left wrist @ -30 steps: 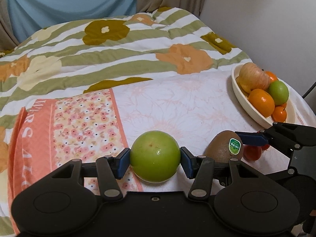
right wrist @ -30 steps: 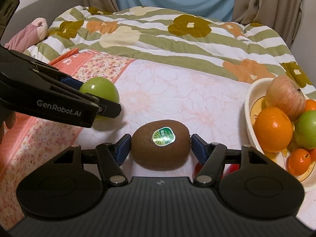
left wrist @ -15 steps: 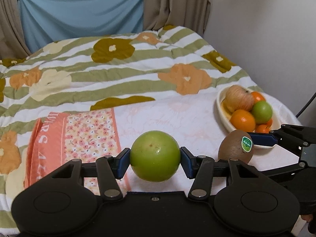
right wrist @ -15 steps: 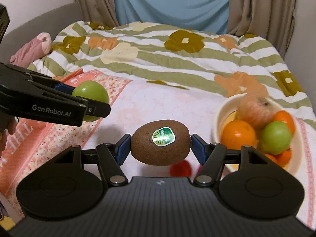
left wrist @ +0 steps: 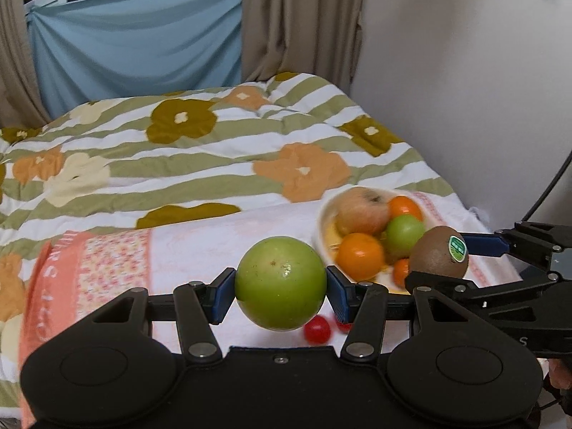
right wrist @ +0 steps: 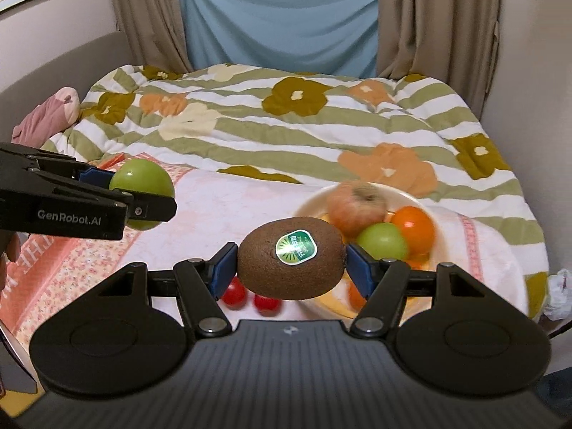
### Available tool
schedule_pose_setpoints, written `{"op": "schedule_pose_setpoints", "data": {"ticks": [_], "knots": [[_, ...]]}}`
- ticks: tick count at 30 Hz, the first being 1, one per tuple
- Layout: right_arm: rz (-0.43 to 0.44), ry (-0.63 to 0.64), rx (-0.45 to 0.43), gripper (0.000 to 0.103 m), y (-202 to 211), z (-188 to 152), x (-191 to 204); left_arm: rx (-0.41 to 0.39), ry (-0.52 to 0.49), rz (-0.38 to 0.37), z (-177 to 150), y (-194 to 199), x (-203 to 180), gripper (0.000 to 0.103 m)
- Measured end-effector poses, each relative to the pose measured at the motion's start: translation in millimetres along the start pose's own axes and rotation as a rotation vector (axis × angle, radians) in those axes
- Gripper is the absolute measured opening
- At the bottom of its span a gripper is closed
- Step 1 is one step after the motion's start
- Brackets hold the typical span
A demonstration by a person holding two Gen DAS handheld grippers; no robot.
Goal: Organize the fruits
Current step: 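Carry the green apple and kiwi over the duck bowl with both tools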
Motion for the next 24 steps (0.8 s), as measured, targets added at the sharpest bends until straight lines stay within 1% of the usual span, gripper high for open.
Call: {"op": "schedule_pose_setpoints", "data": {"ticks": [7, 13, 17, 24], "knots": [[-0.014, 0.013, 0.002, 0.08, 4, -9, -49, 0.024, -0.001, -0.041, 0, -27, -45, 0.058], [-0.013, 0.037, 0.013, 0.08, -5, -11, -85, 0.045, -0.02, -0.054, 0, -56, -78, 0.058], [-0.007, 0.048, 0.024, 0.08, -15, -12, -104, 0.059, -0.04, -0.043, 1, -78, -91, 0.058], [0.017, 0.059, 0.046, 0.08, -34, -14, -129, 0.078, -0.112, 0.009, -4, -107, -111, 0.058]]}}
Point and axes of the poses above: each gripper's, at about its wrist camera, not at the fingertips, and y roughly against the way its jaws point, x to its left, z to its top, the point moved 3 cm from there along -y, roughly the way its jaws point, and after that the axes turned 3 degrees about -z, right-handed, at the moved point
